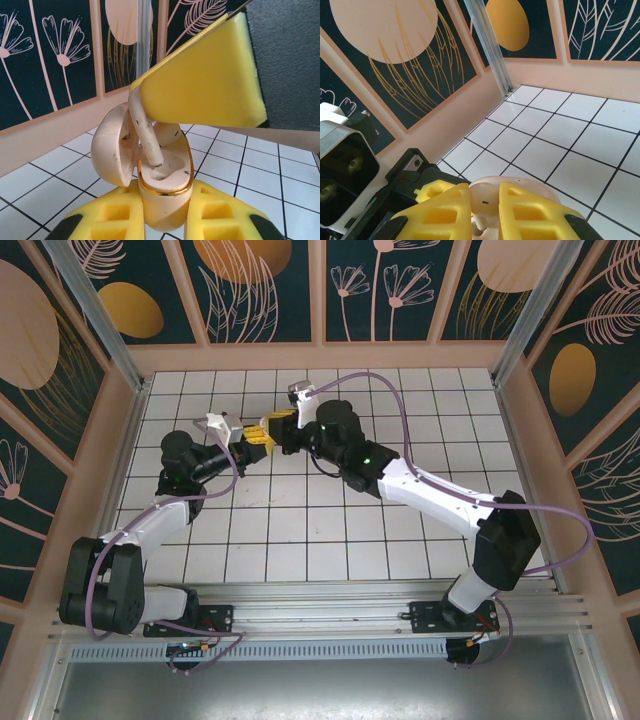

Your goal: Insert the wireless bluetooth earbuds into the charging case

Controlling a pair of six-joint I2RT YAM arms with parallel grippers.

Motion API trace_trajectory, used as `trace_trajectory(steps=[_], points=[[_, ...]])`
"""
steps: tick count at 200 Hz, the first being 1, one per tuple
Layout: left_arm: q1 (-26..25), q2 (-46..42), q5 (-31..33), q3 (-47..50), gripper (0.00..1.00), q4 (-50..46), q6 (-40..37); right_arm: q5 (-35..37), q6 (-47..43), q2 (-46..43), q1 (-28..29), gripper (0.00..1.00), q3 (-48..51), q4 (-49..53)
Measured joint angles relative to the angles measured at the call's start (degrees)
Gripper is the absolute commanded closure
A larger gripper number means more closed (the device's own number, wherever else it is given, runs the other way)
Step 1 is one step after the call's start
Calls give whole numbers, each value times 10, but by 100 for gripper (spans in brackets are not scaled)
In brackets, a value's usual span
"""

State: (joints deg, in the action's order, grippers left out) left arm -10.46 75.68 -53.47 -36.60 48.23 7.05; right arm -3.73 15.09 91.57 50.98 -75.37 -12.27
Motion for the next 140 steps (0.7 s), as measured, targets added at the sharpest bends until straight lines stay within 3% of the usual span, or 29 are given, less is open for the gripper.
trace_trajectory(steps=[140], points=[[0, 2, 0, -2, 97, 1, 32, 13, 2, 0, 5, 84, 3, -3]])
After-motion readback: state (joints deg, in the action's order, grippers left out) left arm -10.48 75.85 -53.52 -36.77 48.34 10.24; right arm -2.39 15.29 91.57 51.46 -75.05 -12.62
